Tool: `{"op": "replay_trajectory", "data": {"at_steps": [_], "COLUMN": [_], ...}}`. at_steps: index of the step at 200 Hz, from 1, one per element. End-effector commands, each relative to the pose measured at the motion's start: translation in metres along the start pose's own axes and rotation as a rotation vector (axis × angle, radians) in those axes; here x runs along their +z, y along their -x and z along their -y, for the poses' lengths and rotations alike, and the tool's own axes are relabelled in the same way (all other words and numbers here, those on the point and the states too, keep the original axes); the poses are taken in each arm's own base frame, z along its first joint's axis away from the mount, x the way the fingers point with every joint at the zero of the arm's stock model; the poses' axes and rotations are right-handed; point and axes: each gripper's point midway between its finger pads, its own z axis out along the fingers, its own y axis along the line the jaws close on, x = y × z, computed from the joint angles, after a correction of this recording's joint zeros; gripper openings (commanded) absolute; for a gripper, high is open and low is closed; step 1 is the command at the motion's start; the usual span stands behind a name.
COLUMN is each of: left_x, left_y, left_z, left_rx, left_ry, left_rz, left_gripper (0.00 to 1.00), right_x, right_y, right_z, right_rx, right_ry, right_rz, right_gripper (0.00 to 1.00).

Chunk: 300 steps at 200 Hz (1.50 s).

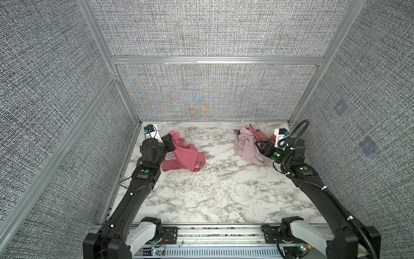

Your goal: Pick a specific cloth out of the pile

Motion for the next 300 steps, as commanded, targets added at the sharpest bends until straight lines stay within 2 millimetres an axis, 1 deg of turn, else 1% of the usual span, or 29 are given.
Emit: {"op": "replay_trajectory", "data": {"at_steps": [1,15,31,51,67,70,75,80,97,105,121,137,155,175,193,207,216,237,257,267,271,278,289,300], "left_x": [-0.004,-0.006,-0.006,-0.007,-0.008,-0.008,-0.008,-0.008,-0.008,-0.008,-0.009,-0.009,-0.008,-0.005,0.000,0.006,0.011,0.027,0.044,0.053,0.056,0.062,0.070,0.075], "left_y": [-0.017,-0.037,-0.058,-0.076,-0.083,-0.083,-0.085,-0.084,-0.082,-0.081,-0.075,-0.069,-0.067,-0.071,-0.078,-0.089,-0.100,-0.132,-0.166,-0.181,-0.188,-0.195,-0.202,-0.205], "left_z": [-0.043,-0.070,-0.095,-0.118,-0.130,-0.131,-0.132,-0.133,-0.130,-0.129,-0.123,-0.115,-0.102,-0.092,-0.073,-0.051,-0.035,0.004,0.030,0.040,0.041,0.045,0.044,0.037], "left_rx": [-0.035,-0.054,-0.087,-0.120,-0.133,-0.136,-0.138,-0.138,-0.127,-0.121,-0.112,-0.097,-0.078,-0.051,0.009,0.076,0.127,0.217,0.285,0.334,0.360,0.393,0.431,0.441], "left_ry": [0.139,0.211,0.266,0.323,0.355,0.358,0.361,0.363,0.360,0.360,0.348,0.321,0.272,0.241,0.205,0.173,0.155,0.101,0.055,0.047,0.057,0.078,0.132,0.207], "left_rz": [0.013,-0.008,-0.034,-0.052,-0.060,-0.062,-0.069,-0.070,-0.084,-0.091,-0.099,-0.111,-0.140,-0.190,-0.239,-0.284,-0.318,-0.410,-0.503,-0.540,-0.557,-0.575,-0.593,-0.616], "left_gripper": [0.00,0.00,0.00,0.00,0.00,0.06,0.24,0.34,0.47,0.51,0.54,0.54,0.54,0.54,0.53,0.53,0.53,0.53,0.53,0.53,0.53,0.54,0.54,0.54], "right_x": [0.002,0.006,0.009,0.012,0.013,0.013,0.013,0.013,0.012,0.012,0.010,0.009,0.009,0.009,0.009,0.009,0.009,0.009,0.008,0.008,0.008,0.008,0.008,0.008], "right_y": [0.008,0.007,0.006,0.004,0.003,0.003,0.003,0.003,0.002,0.002,0.002,0.002,0.002,0.001,0.000,-0.001,-0.002,-0.004,-0.005,-0.006,-0.006,-0.006,-0.007,-0.006], "right_z": [-0.008,-0.008,-0.008,-0.007,-0.006,-0.006,-0.006,-0.006,-0.006,-0.006,-0.006,-0.006,-0.006,-0.005,-0.005,-0.004,-0.004,-0.002,-0.001,0.000,0.001,0.002,0.002,0.002], "right_rx": [-0.020,-0.023,-0.028,-0.025,-0.027,-0.026,-0.027,-0.029,-0.034,-0.036,-0.038,-0.039,-0.037,-0.031,-0.027,-0.027,-0.026,-0.026,-0.024,-0.026,-0.025,-0.026,-0.027,-0.028], "right_ry": [0.024,0.025,0.027,0.026,0.026,0.026,0.027,0.027,0.026,0.025,0.023,0.022,0.024,0.025,0.028,0.026,0.025,0.020,0.015,0.011,0.008,0.005,0.004,0.004], "right_rz": [0.015,0.000,-0.010,-0.022,-0.027,-0.028,-0.029,-0.030,-0.031,-0.030,-0.028,-0.024,-0.021,-0.019,-0.019,-0.020,-0.021,-0.020,-0.020,-0.018,-0.019,-0.020,-0.022,-0.022], "right_gripper": [0.45,0.45,0.45,0.45,0.45,0.45,0.45,0.45,0.45,0.45,0.45,0.45,0.45,0.45,0.45,0.45,0.45,0.45,0.45,0.45,0.45,0.45,0.45,0.45]}}
